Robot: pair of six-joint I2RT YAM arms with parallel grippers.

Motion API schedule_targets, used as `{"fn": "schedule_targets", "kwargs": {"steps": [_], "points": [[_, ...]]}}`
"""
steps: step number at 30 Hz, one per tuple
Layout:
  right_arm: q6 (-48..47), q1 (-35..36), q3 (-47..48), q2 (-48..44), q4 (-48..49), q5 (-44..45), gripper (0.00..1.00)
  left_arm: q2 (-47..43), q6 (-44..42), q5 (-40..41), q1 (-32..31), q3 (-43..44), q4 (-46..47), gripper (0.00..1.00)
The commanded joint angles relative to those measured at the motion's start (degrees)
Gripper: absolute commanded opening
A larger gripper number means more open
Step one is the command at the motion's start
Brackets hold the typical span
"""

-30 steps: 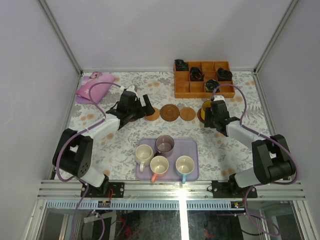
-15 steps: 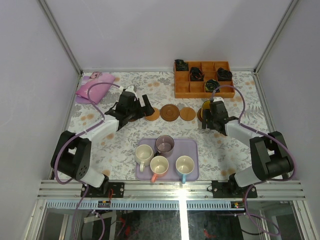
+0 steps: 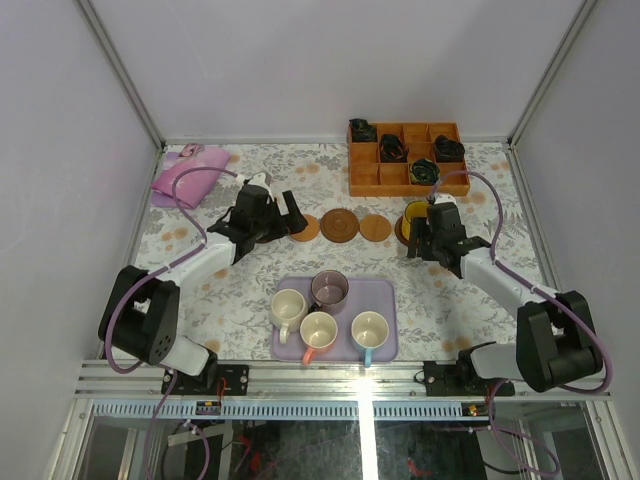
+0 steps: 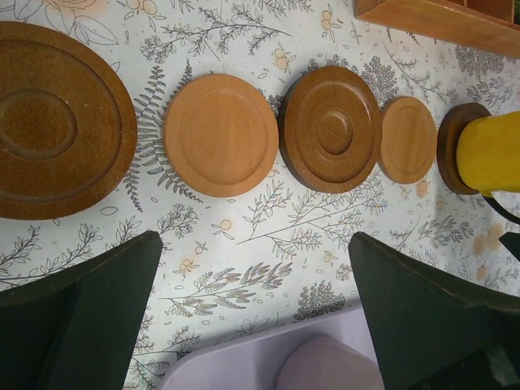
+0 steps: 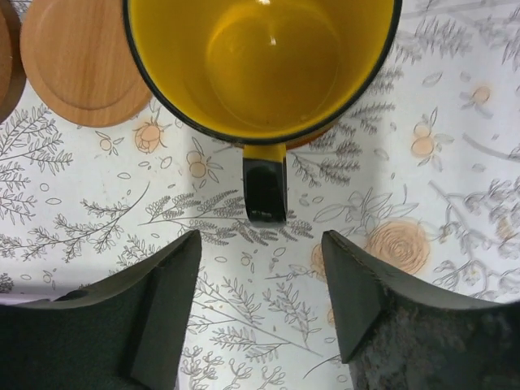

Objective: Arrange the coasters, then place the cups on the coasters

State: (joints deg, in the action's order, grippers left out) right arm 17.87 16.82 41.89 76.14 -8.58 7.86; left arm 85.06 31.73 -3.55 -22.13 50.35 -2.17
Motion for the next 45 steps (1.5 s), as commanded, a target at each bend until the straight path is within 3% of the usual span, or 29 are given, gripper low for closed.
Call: {"fn": "schedule_targets", "kwargs": {"steps": [1,3,5,12,14,15,16,45], "points": [[3.9,-0.2,-2.4,-0.9,-2.3,0.3,0.61,-0.5,0.4,0.5,-0.3,-0.3,2.2,1.00],[4.8,-0.2,-3.2,-1.6,-2.6,0.1,0.48,-0.5,0.3,0.4,-0.3,-0.4,2.0,1.00],[5.6,-0.2,-3.7,-2.6,-3.1,-0.1,0.41,-0.6,0.1,0.4,-0.3,-0.4,1.8,1.00],[8.0,-0.2,-5.2,-5.2,-5.1,0.7,0.31,0.0,0.0,0.3,-0.3,-0.6,1.6,1.00],[8.3,-0.2,-5.0,-4.2,-5.2,1.2,0.22,0.2,0.0,0.2,-0.3,-0.5,1.6,1.00],[8.3,-0.2,-4.6,-3.6,-5.3,1.2,0.07,0.3,0.1,0.2,-0.3,-0.4,1.6,1.00],[8.3,-0.2,-4.3,-3.1,-5.4,1.0,0.01,0.4,0.1,0.3,-0.3,-0.4,1.7,1.00],[6.1,-0.3,6.7,11.7,-1.2,4.6,0.00,1.4,-0.4,2.0,-0.3,0.4,1.0,1.00]]}}
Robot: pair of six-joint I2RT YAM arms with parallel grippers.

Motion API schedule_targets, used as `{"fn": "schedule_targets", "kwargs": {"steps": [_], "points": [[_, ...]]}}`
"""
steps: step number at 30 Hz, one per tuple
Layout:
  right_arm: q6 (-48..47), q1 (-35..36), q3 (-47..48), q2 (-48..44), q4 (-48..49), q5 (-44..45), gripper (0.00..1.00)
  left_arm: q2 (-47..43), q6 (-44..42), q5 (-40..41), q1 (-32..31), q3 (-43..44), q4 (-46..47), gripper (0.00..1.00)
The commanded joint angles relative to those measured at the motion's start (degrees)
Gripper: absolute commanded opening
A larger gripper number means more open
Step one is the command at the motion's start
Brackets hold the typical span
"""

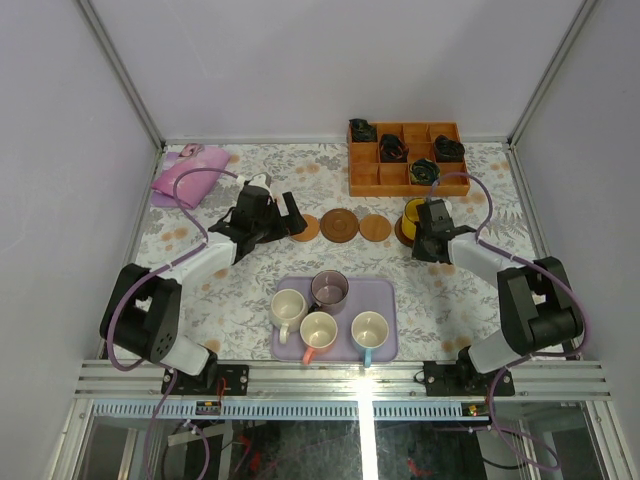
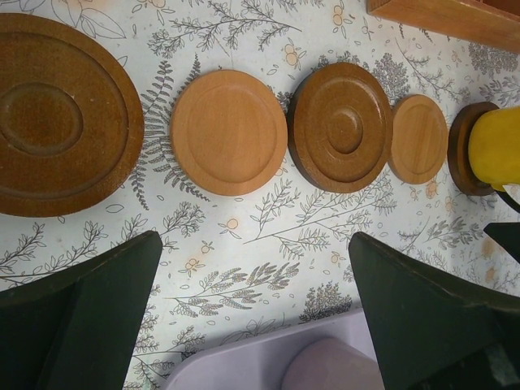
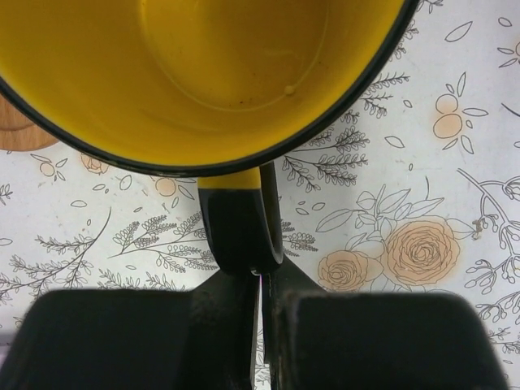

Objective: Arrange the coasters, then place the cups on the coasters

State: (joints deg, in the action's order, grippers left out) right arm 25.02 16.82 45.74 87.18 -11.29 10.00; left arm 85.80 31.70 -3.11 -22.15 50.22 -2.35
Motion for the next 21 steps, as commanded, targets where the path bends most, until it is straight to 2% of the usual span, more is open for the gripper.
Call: {"fn": "schedule_targets", "kwargs": {"steps": [1,9,18,21], "points": [[-1.1,-0.3,3.0,1.0,1.4,2.5,0.00,0.7,-0.4,1.5,-0.3,0.6,1.1,1.00],[-0.5,-0.4,2.1,-1.5,-0.8,0.5,0.00,1.0,-0.4,1.4,-0.3,0.7,1.2,1.00],[-1.5,-0.2,-2.3,-14.8,-8.5,-5.5,0.00,1.0,-0.2,1.1,-0.3,0.8,1.4,1.00],[-3.1,-0.1,-1.5,-19.8,-14.7,-7.5,0.06,0.4,-0.2,1.1,-0.3,0.8,1.3,1.00]]}}
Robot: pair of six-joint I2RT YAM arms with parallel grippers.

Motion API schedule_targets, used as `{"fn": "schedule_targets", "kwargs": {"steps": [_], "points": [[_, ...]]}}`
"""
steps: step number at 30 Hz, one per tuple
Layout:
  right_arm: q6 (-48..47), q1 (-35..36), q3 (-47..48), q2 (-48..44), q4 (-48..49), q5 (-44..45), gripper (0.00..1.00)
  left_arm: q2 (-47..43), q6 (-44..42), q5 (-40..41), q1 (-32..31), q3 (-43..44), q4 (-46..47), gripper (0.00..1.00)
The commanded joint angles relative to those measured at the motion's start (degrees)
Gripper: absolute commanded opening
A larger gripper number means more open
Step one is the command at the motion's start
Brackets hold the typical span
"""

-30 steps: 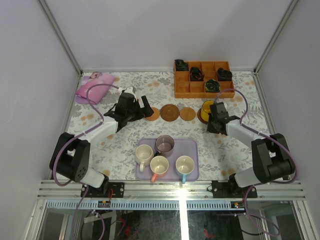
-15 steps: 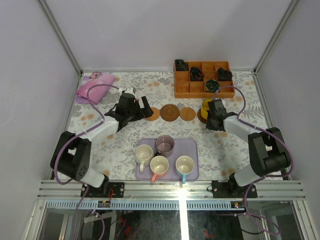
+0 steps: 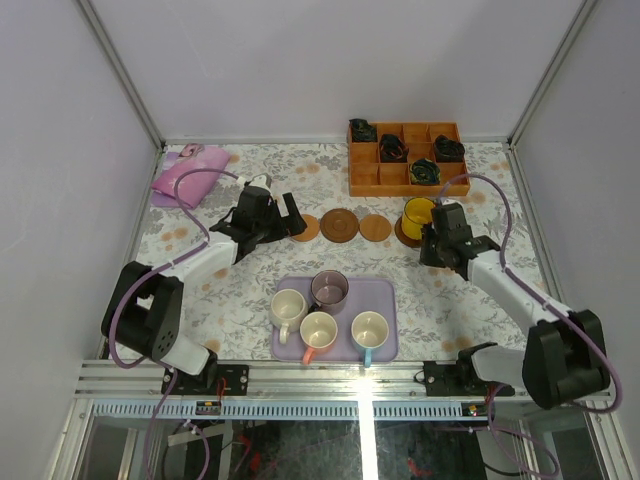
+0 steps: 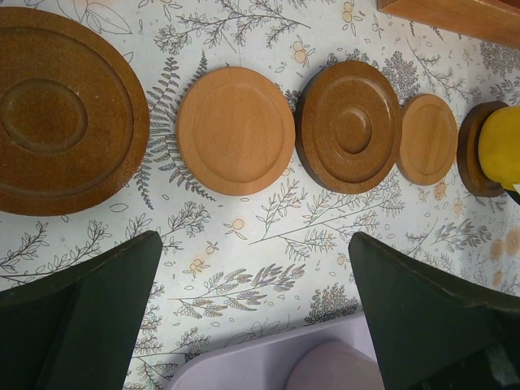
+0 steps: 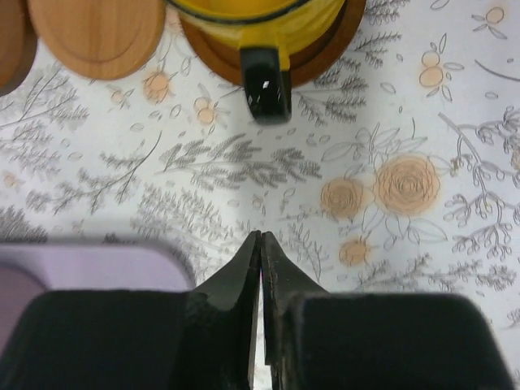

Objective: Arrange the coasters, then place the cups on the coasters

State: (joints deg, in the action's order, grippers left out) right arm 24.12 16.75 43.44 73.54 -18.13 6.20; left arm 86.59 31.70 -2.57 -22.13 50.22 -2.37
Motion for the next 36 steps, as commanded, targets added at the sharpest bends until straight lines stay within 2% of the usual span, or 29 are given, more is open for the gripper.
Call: {"fn": "schedule_targets", "kwargs": {"steps": [1,5,7,14,19,27,36], "points": [[-2.8,0.0,1.3,-7.7,-9.9,-4.4,0.12,-0.6,-0.3,0.6,-0.3,0.8,1.2,1.00],[-2.4,0.8,2.7,-13.6,-16.4,-8.8,0.50,-1.3,-0.6,0.5,-0.3,0.5,1.0,1.00],[-1.9,1.9,3.4,-15.9,-19.5,-10.7,0.62,-1.7,-0.6,0.2,-0.3,0.4,0.8,1.00],[0.6,10.0,5.2,-21.8,-26.0,-13.7,0.79,-2.9,-1.4,-0.9,-0.7,-0.2,0.4,1.00],[2.6,16.6,8.6,-22.2,-26.8,-14.8,0.78,-4.4,-1.7,-0.9,-0.9,-1.0,0.0,1.00],[3.2,24.1,8.3,-19.6,-28.1,-14.0,0.63,-6.5,-1.6,-0.7,-1.1,-2.8,0.2,1.00],[4.8,33.3,8.3,-14.0,-28.4,-11.2,0.53,-8.5,-0.9,-0.9,-1.3,-4.9,1.0,1.00]]}}
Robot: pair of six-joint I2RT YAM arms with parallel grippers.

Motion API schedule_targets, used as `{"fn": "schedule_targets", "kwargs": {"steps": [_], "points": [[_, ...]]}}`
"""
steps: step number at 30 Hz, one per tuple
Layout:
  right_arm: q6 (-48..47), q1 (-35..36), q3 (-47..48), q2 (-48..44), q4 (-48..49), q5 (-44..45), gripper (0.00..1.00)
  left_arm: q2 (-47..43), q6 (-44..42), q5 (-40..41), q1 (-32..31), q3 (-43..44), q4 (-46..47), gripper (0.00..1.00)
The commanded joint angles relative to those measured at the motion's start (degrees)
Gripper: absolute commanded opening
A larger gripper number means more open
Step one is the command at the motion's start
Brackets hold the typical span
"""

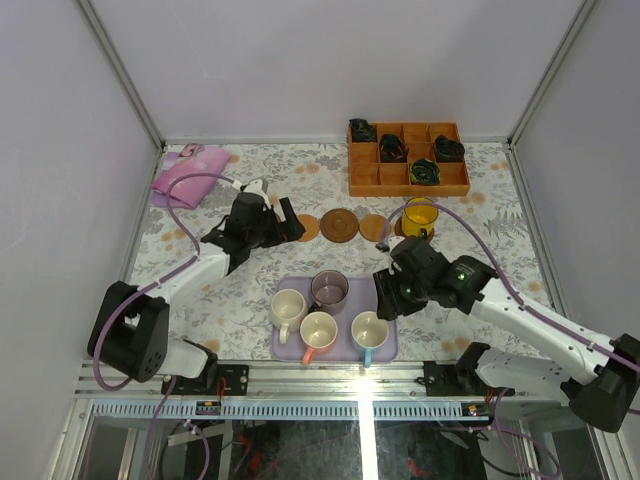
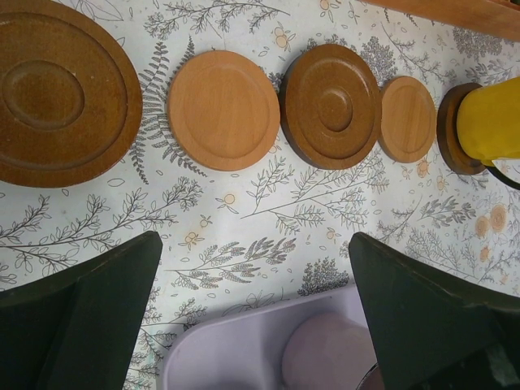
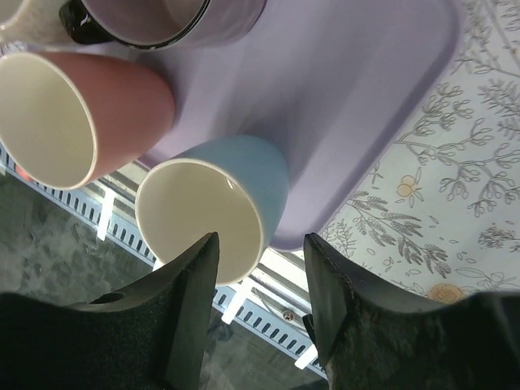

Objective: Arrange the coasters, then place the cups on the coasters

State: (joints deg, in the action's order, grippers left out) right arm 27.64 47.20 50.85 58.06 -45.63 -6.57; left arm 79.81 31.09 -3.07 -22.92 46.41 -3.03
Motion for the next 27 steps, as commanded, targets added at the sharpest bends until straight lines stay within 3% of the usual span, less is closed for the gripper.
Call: {"fn": "schedule_targets", "kwargs": {"steps": [1,12,18,22,27], "points": [[1.4,3.5,0.8,1.9,-1.0,1.6,0.51,-1.9,-0.2,-0.5,-0.5,-1.4,1.7,1.00],[2.4,6.1,-1.4,5.0,-2.8,2.5,0.39,-2.5,-0.2,-0.4,-0.6,-2.3,2.0,1.00],[1.0,6.3,-2.0,6.5,-3.4,5.2,0.07,-1.9,0.3,-0.2,-0.6,-2.6,2.7,1.00],[-0.7,6.2,-0.6,7.9,-3.6,9.3,0.01,-1.2,0.5,-0.3,-0.5,-2.4,2.9,1.00],[-3.2,6.3,3.7,10.4,-2.8,16.1,0.00,-0.9,0.7,0.4,-0.5,-2.5,3.2,1.00]]}}
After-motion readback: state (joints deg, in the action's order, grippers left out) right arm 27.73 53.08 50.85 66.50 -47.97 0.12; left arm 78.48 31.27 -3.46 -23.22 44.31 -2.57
